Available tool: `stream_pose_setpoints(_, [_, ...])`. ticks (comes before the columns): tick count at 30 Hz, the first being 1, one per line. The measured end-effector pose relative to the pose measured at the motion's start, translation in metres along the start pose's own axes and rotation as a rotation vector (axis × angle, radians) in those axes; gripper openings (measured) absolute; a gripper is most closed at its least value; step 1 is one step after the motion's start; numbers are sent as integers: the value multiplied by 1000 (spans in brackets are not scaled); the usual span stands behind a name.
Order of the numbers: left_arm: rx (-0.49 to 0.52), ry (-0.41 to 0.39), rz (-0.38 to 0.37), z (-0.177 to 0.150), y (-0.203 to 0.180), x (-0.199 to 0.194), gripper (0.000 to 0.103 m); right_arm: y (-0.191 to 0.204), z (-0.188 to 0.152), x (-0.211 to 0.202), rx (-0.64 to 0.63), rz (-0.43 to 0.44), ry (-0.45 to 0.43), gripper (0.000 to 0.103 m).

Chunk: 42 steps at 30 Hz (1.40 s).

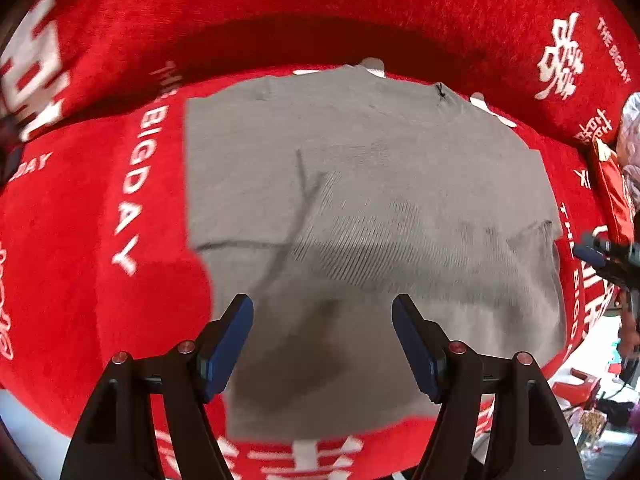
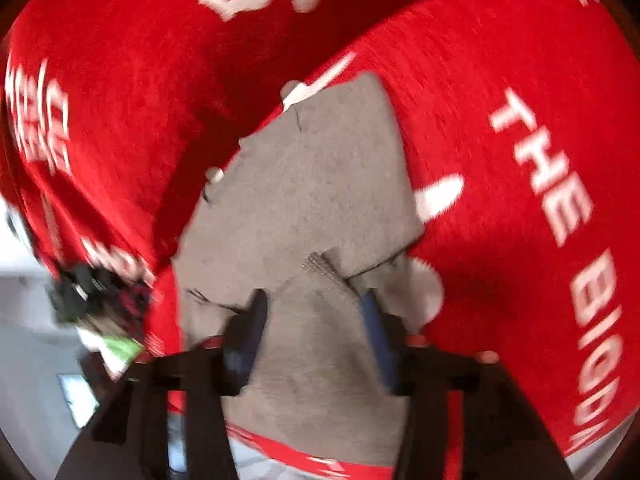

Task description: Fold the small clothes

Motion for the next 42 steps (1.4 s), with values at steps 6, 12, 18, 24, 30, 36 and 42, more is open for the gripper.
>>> stream_pose_setpoints(6, [-19,106,-10,28,-11,40,73,11,-2,32,-219,-117,147,57])
stream_pose_setpoints(12, [-22,113,-20,37,-10,50,73,14,-6,59,-271,-126,188,57])
stream_pose_setpoints(18, [53,87,-56,41,-17,48,33,30,-9,62,-365,-220,200,25])
stream_pose_setpoints(24, [95,24,-143,30,-14,5,8,47,-20,35,-374,-295,126,7])
stream_pose_setpoints(30, [67,-51,-196,31,-8,-47,7,85,-20,-13,-402,-329,25,7])
stream_pose_setpoints(36, [19,-181,-221,77,0,-85,7,120,36,-42,-430,-329,-126,7])
stream_pose_setpoints(42, [11,-258,-161,135,1,-60,7,119,109,-1,-494,-355,-149,7])
Point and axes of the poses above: each gripper's, at about its wrist camera, not at the fingertips, and x roughly the way its jaws point, y to its left, z to its top, the point moved 4 cm from there along x, roughly the way its jaws point, and after that the axes turned 8 degrees about -x, right-handed, at the moved point
